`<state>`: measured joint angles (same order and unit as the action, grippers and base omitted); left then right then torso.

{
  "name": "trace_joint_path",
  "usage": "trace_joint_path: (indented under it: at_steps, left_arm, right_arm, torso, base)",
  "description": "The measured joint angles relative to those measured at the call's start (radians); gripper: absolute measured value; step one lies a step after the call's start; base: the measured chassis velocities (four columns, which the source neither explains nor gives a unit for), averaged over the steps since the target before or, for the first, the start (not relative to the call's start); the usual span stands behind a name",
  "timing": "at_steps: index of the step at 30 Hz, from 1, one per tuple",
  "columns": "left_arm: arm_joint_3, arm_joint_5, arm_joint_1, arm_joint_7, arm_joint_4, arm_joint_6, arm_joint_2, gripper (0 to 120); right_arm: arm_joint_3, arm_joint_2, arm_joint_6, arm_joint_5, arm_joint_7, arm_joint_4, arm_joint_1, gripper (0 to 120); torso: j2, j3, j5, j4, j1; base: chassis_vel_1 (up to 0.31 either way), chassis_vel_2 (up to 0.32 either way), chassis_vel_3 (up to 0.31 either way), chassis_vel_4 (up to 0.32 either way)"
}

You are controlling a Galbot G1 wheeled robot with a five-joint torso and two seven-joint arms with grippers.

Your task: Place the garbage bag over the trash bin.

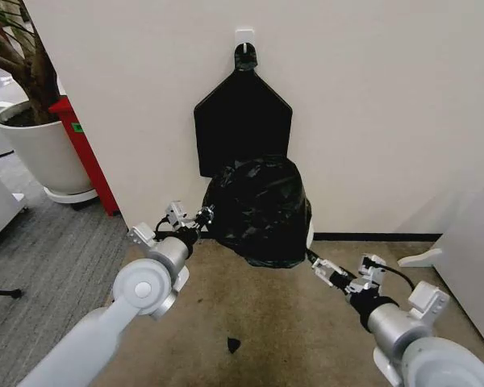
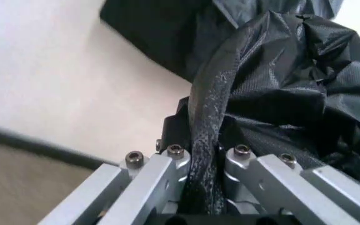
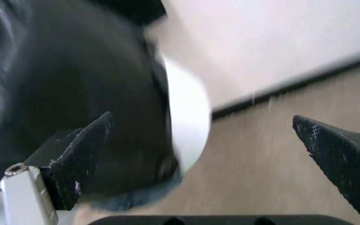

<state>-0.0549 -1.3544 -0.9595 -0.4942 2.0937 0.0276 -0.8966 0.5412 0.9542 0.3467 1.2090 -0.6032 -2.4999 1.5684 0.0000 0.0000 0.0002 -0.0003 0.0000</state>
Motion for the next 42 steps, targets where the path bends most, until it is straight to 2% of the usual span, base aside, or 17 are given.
trace_joint_path:
  at_steps: [1,2,4,7,8,13,15,18,19,20,22,28,29,34,37,39,42]
  left_arm:
    - [0.001,0.013,-0.001,0.004,-0.001,0.000,0.002,4]
    - [0.008,0.092,-0.007,0.031,-0.009,0.002,0.014,4]
    - [0.014,0.180,-0.016,0.059,-0.015,0.002,0.027,4]
    - [0.015,0.218,-0.022,0.070,-0.017,0.001,0.031,4]
    - [0.017,0.308,-0.051,0.099,-0.016,-0.009,0.044,4]
    - [0.016,0.354,-0.080,0.117,-0.014,-0.016,0.055,4]
    - [0.017,0.366,-0.086,0.121,-0.014,-0.018,0.056,4]
    - [0.027,0.383,-0.084,0.125,-0.019,-0.022,0.050,4]
    - [0.030,0.393,-0.083,0.129,-0.021,-0.023,0.046,4]
    - [0.030,0.393,-0.083,0.129,-0.021,-0.023,0.046,4]
    - [0.032,0.405,-0.079,0.135,-0.022,-0.025,0.044,4]
    - [0.043,0.415,-0.075,0.153,-0.020,-0.037,0.050,4]
    - [0.043,0.415,-0.075,0.153,-0.020,-0.037,0.050,4]
    - [0.062,0.440,-0.068,0.161,-0.019,-0.047,0.041,4]
    - [0.064,0.455,-0.065,0.168,-0.023,-0.052,0.038,4]
    - [0.064,0.463,-0.064,0.173,-0.024,-0.056,0.037,4]
    - [0.063,0.469,-0.067,0.178,-0.023,-0.060,0.037,4]
  right_arm:
    - [0.002,-0.006,0.000,-0.003,0.002,0.000,-0.004,100]
    - [0.013,-0.042,0.001,-0.014,0.013,0.000,-0.029,100]
    - [0.021,-0.098,0.003,-0.018,0.023,0.000,-0.070,100]
    - [0.022,-0.130,0.006,-0.019,0.031,-0.002,-0.096,100]
    - [0.002,-0.225,0.014,-0.013,0.078,-0.006,-0.214,100]
    - [-0.064,-0.300,0.029,-0.004,0.183,-0.006,-0.343,90]
    - [-0.143,-0.329,0.047,-0.018,0.287,-0.005,-0.410,80]
    - [-0.301,-0.341,0.064,-0.025,0.329,-0.004,-0.518,70]
    - [-0.383,-0.335,0.071,-0.014,0.309,-0.003,-0.576,64]
    - [-0.383,-0.335,0.071,-0.014,0.309,-0.003,-0.576,64]
    - [-0.497,-0.313,0.087,-0.002,0.245,0.014,-0.667,56]
    - [-0.717,-0.198,0.123,0.136,-0.011,0.100,-0.904,31]
    - [-0.717,-0.198,0.123,0.136,-0.011,0.100,-0.904,31]
    - [-0.813,-0.058,0.109,0.305,-0.284,0.164,-0.984,10]
    - [-0.818,-0.001,0.094,0.368,-0.372,0.208,-0.995,1]
    - [-0.819,0.035,0.079,0.414,-0.445,0.245,-1.006,0]
    - [-0.828,0.054,0.074,0.410,-0.481,0.296,-1.014,0]
  torso:
    - [0.000,0.000,0.0000,0.0000,0.000]
    - [0.000,0.000,0.0000,0.0002,0.000]
    - [0.000,0.000,0.0001,0.0004,0.000]
    - [0.000,0.000,0.0000,0.0004,0.000]
    - [0.000,0.000,-0.0002,0.0003,0.000]
    - [0.000,0.000,-0.0002,0.0005,0.000]
    - [0.000,0.000,-0.0003,0.0002,0.000]
    - [0.000,0.000,-0.0002,0.0002,0.000]
    - [0.000,0.000,-0.0004,0.0003,0.000]
    - [0.000,0.000,-0.0004,0.0003,0.000]
    - [0.000,0.000,-0.0003,0.0002,0.000]
    - [0.000,0.000,-0.0003,0.0004,0.000]
    - [0.000,0.000,-0.0003,0.0004,0.000]
    - [0.000,0.000,-0.0004,0.0004,0.000]
    - [0.000,0.000,-0.0003,0.0002,0.000]
    - [0.000,0.000,-0.0003,0.0004,0.000]
    - [0.000,0.000,-0.0004,0.0005,0.000]
  base:
    - [0.000,0.000,0.000,0.000]
    - [0.000,0.000,0.000,0.000]
    - [0.000,0.000,0.000,0.000]
    - [0.000,0.000,0.000,0.000]
    - [0.000,0.000,0.000,0.000]
    - [0.000,0.000,0.000,0.000]
    - [0.000,0.000,0.000,0.000]
    - [0.000,0.000,0.000,0.000]
    - [0.000,0.000,0.000,0.000]
    - [0.000,0.000,0.000,0.000]
    - [0.000,0.000,0.000,0.000]
    - [0.000,0.000,0.000,0.000]
    - [0.000,0.000,0.000,0.000]
    - [0.000,0.000,0.000,0.000]
    - [0.000,0.000,0.000,0.000]
    - [0.000,0.000,0.000,0.000]
    - [0.000,0.000,0.000,0.000]
